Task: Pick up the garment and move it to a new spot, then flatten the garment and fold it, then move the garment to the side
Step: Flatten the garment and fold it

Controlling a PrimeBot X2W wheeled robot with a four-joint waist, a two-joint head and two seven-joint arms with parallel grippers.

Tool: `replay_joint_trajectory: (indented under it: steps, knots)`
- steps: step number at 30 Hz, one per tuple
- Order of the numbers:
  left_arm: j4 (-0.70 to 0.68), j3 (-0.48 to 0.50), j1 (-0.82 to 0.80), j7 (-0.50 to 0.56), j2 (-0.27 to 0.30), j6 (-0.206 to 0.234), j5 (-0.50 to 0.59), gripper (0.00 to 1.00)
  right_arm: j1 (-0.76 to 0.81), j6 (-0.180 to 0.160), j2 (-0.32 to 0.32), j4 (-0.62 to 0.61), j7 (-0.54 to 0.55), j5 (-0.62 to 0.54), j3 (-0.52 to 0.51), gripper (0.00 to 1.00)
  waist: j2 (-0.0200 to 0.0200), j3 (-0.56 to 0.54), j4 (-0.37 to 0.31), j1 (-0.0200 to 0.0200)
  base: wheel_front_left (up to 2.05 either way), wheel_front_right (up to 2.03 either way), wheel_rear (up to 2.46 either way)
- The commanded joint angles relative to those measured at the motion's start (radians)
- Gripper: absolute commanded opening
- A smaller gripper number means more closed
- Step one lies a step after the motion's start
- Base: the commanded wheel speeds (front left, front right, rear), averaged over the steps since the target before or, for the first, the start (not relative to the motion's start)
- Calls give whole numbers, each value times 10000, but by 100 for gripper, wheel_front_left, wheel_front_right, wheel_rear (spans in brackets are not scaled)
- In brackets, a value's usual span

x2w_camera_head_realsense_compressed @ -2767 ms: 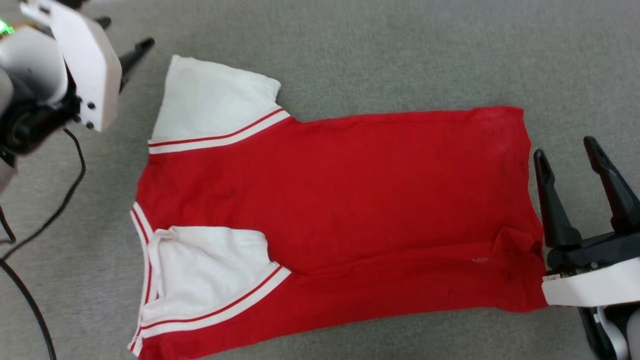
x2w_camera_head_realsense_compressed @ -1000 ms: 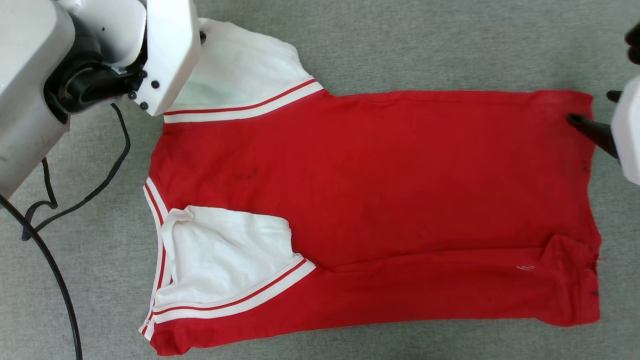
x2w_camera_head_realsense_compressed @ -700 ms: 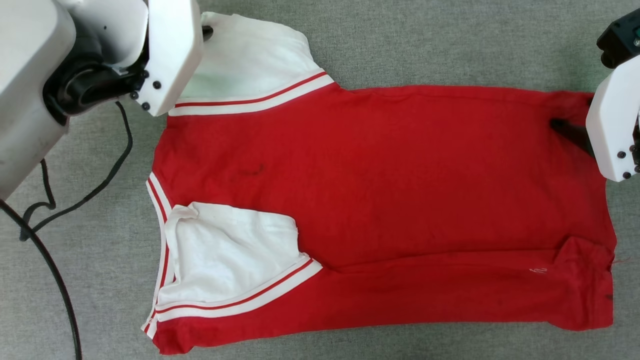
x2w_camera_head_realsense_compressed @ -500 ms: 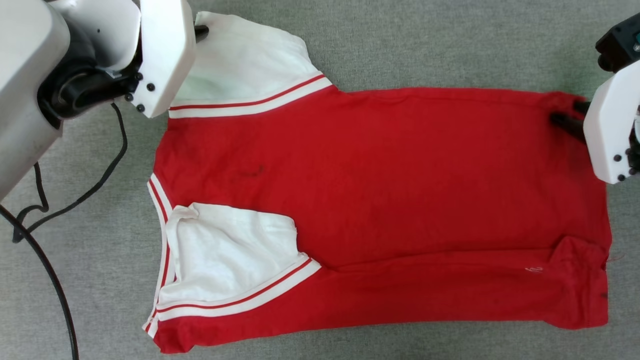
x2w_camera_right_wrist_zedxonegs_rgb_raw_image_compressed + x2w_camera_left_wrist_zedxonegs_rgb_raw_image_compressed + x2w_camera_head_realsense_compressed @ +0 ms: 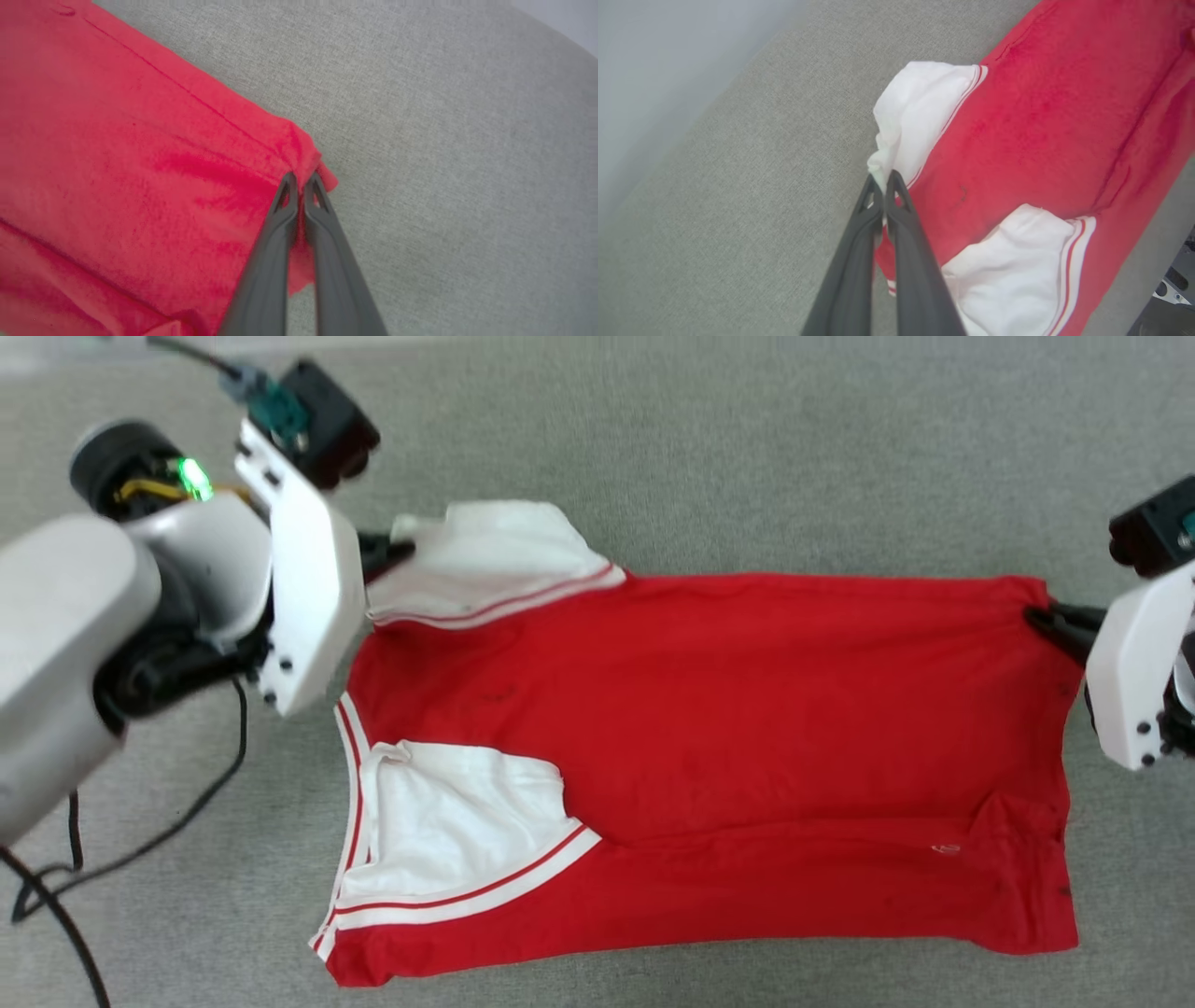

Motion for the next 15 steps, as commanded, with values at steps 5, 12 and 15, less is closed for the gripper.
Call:
replay_joint_trajectory:
  steps: [5,12,15]
  knots:
    - [-774,-105,1212,-306,442,142,-62,0,969,-3,-432,-313,-539,113,49,0,0,-874,220,1,0,0,0]
    - [-1584,-178,3031,-527,949,556,-194,0,2664,-3,-809,-802,-1224,152,-184,0,0,-1549,418,1,0,0,0]
    - [-1808,-200,3847,-572,1042,718,-280,0,3496,-3,-834,-1016,-1489,60,-316,0,0,-1712,467,1,0,0,0]
